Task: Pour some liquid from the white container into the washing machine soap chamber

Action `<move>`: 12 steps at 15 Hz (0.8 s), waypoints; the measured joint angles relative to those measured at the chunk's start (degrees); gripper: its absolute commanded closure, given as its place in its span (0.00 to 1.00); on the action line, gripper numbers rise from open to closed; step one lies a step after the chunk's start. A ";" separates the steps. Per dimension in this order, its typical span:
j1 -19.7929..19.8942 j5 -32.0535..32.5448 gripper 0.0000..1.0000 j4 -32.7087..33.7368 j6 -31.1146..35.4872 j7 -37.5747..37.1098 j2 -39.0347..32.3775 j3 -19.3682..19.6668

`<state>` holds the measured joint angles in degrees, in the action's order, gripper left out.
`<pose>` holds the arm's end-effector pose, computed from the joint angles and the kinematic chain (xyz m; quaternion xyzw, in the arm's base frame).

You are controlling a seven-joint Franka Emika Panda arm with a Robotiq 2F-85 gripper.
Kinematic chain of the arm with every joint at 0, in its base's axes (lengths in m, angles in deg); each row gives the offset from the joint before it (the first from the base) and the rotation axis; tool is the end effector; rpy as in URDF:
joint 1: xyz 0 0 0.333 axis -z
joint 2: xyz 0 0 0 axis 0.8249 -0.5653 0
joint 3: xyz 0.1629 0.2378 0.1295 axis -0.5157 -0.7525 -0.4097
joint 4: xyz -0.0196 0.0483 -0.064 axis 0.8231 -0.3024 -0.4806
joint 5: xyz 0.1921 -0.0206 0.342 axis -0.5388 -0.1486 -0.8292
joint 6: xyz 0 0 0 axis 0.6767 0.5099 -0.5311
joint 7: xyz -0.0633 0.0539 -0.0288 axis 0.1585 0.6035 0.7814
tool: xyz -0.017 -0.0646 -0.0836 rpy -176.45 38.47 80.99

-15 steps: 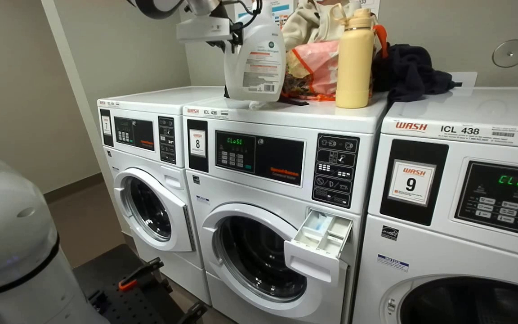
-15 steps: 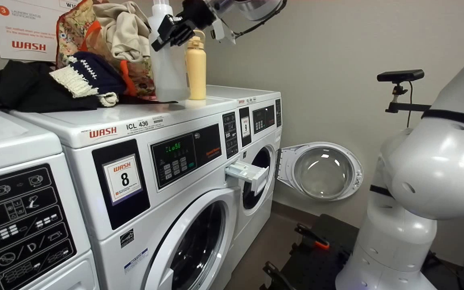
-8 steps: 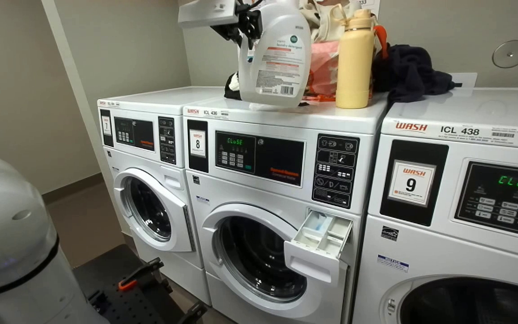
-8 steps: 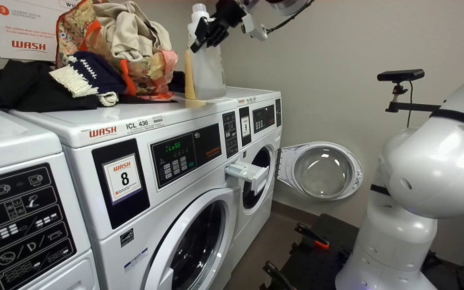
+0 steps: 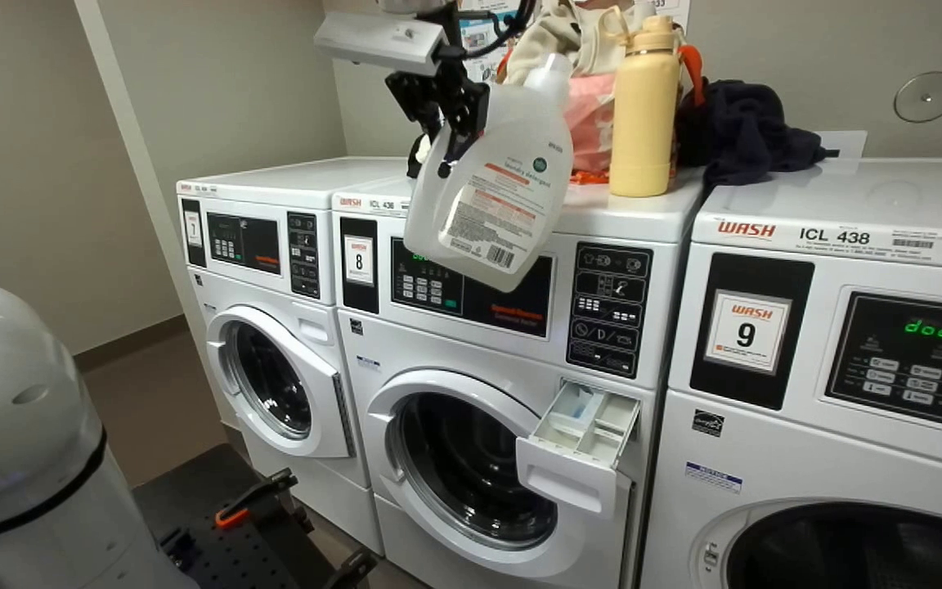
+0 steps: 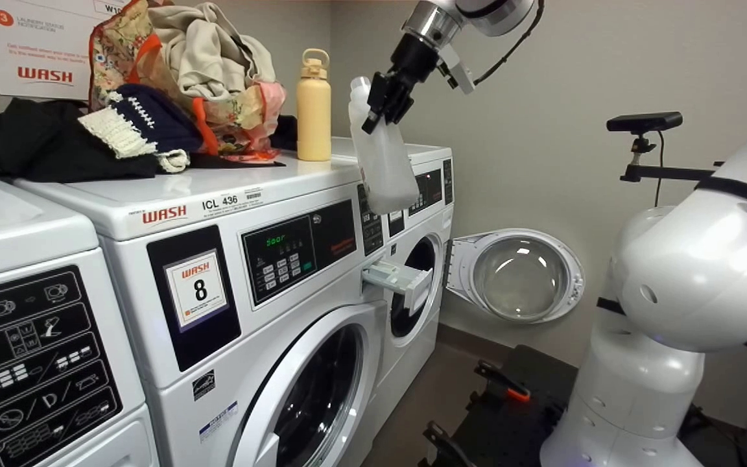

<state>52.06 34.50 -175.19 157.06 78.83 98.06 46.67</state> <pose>0.4110 -0.0911 0.5895 -0.9629 -0.0745 -0.2295 0.1207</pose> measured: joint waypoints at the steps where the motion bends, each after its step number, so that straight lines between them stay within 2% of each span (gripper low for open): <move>1: 0.16 -0.01 0.93 0.00 -2.01 0.05 -0.26 0.77; 7: 2.20 -1.05 0.93 -0.08 -9.76 0.49 -2.37 3.95; 12: 3.81 -4.85 0.93 -0.74 -14.19 1.99 -4.35 6.47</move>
<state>55.87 29.65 -175.92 142.87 80.82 93.71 53.15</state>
